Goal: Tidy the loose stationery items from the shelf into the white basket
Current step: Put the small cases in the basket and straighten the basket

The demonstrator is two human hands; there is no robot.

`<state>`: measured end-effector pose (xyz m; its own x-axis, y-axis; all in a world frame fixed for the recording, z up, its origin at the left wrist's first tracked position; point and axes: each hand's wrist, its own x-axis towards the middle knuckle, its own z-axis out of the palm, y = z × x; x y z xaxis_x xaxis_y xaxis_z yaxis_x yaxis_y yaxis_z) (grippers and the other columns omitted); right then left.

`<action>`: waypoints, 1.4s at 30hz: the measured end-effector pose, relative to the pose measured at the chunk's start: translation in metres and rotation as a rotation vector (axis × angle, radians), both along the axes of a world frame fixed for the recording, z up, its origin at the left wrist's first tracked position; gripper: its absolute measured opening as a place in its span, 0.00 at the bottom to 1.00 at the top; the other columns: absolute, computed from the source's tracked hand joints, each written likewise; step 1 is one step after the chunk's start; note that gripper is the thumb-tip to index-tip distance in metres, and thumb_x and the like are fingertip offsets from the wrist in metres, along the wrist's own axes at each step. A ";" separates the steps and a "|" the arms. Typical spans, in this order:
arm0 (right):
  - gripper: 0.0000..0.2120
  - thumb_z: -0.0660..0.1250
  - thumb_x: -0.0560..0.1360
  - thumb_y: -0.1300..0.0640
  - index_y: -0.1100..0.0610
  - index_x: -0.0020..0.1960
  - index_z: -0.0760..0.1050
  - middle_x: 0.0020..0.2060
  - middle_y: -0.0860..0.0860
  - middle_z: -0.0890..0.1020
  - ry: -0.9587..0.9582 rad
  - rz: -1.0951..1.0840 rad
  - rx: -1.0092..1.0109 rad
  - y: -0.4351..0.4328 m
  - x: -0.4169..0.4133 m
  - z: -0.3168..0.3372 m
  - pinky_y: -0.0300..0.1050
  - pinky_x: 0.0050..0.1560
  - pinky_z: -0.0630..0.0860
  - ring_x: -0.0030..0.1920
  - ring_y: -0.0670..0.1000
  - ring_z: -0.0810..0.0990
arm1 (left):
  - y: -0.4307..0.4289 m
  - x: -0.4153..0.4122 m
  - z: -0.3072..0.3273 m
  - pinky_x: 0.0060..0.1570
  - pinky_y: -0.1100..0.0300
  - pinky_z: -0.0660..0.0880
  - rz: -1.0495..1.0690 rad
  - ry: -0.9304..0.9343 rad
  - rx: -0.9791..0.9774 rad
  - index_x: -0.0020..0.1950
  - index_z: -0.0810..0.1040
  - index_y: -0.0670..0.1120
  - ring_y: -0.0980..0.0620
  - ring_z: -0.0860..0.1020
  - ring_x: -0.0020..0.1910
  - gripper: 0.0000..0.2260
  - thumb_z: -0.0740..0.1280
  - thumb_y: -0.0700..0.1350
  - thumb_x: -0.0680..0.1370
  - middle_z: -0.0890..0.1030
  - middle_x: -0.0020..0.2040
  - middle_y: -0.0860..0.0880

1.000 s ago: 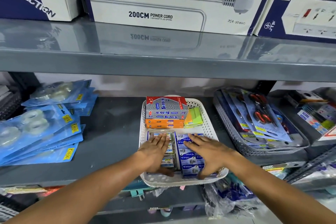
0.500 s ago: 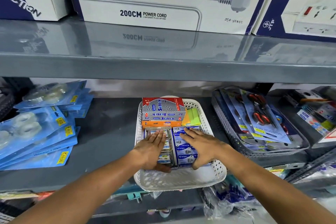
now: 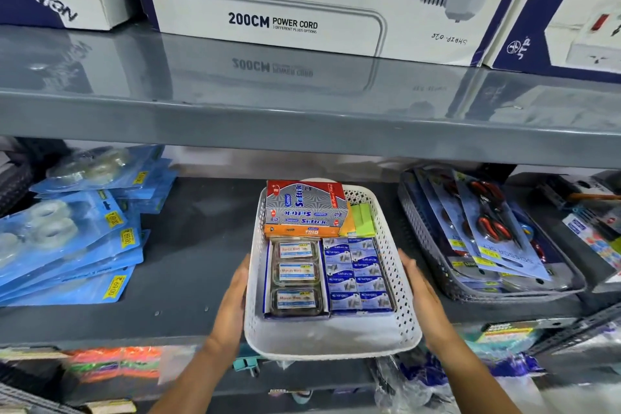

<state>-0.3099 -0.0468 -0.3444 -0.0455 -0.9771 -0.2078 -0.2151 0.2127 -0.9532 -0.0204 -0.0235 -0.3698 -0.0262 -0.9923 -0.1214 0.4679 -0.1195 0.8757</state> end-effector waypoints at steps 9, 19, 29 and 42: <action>0.18 0.53 0.81 0.44 0.44 0.69 0.68 0.63 0.43 0.71 0.033 -0.107 0.061 -0.007 0.008 0.013 0.43 0.67 0.59 0.64 0.44 0.67 | -0.002 -0.011 0.001 0.45 0.51 0.82 0.037 0.157 0.101 0.68 0.72 0.52 0.44 0.81 0.56 0.17 0.50 0.49 0.83 0.82 0.60 0.46; 0.17 0.53 0.83 0.57 0.55 0.71 0.67 0.68 0.52 0.71 0.065 -0.116 0.015 -0.050 0.014 0.007 0.37 0.63 0.61 0.64 0.48 0.70 | -0.040 -0.001 0.001 0.48 0.51 0.82 0.059 0.050 0.118 0.70 0.71 0.52 0.44 0.80 0.57 0.16 0.54 0.48 0.83 0.80 0.62 0.45; 0.18 0.52 0.83 0.56 0.54 0.72 0.66 0.66 0.51 0.72 0.019 -0.097 0.041 -0.083 0.016 0.004 0.39 0.59 0.65 0.61 0.48 0.72 | -0.064 -0.001 0.000 0.54 0.49 0.79 0.110 0.019 0.123 0.70 0.69 0.51 0.42 0.78 0.59 0.16 0.53 0.47 0.84 0.79 0.62 0.43; 0.18 0.52 0.82 0.57 0.59 0.70 0.66 0.66 0.57 0.74 0.382 -0.008 -0.071 -0.083 0.015 0.005 0.46 0.67 0.66 0.65 0.57 0.73 | -0.061 0.004 0.009 0.59 0.53 0.72 0.079 -0.348 0.074 0.69 0.70 0.48 0.47 0.77 0.58 0.15 0.54 0.48 0.84 0.78 0.61 0.46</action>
<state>-0.2953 -0.1293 -0.3397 -0.1143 -0.9878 -0.1060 -0.5564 0.1521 -0.8169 -0.0164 -0.0847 -0.3610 0.1060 -0.9777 -0.1814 0.1538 -0.1641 0.9744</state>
